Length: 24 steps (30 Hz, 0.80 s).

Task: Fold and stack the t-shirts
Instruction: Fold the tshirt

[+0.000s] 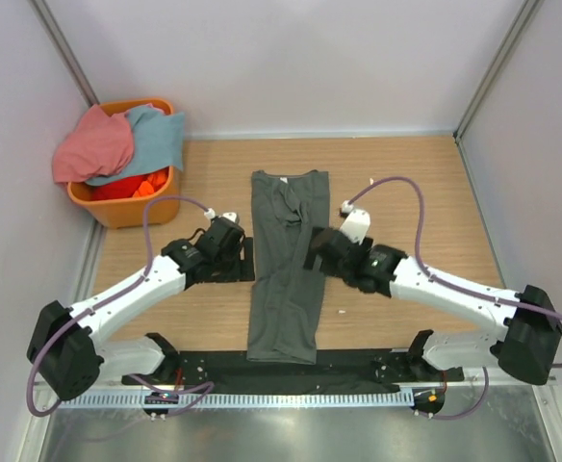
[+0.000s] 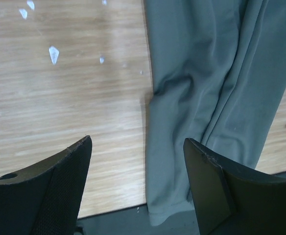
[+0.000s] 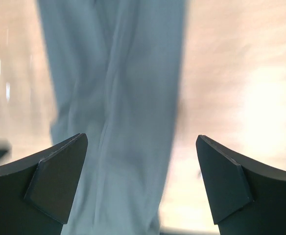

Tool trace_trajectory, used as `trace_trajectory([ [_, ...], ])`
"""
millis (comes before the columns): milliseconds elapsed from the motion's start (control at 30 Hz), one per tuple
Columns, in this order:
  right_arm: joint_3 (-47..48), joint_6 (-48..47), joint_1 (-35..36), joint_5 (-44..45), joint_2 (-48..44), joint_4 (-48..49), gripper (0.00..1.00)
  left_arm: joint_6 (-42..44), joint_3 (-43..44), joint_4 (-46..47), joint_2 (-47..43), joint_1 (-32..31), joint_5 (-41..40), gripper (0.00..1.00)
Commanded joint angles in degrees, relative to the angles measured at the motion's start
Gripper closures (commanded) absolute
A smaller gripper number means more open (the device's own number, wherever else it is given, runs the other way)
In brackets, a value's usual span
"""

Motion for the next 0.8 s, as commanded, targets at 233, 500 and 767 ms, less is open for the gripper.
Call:
trace_trajectory([
  [233,19.7,-24.6,-31.9,-25.2,24.3,17.2,0.21,3.9,18.7,12.7,20.8,4.5,-9.2,0.24],
  [500,43.2,-26.5,-39.5,-30.8,45.7,12.7,0.38,8.4,45.2,7.9,49.3,14.0,-0.9,0.3],
  [767,57.6,-29.6,-42.0,-30.8,59.4,8.5,0.46,11.4,71.2,-2.7,68.6,17.6,-0.3,0.37],
])
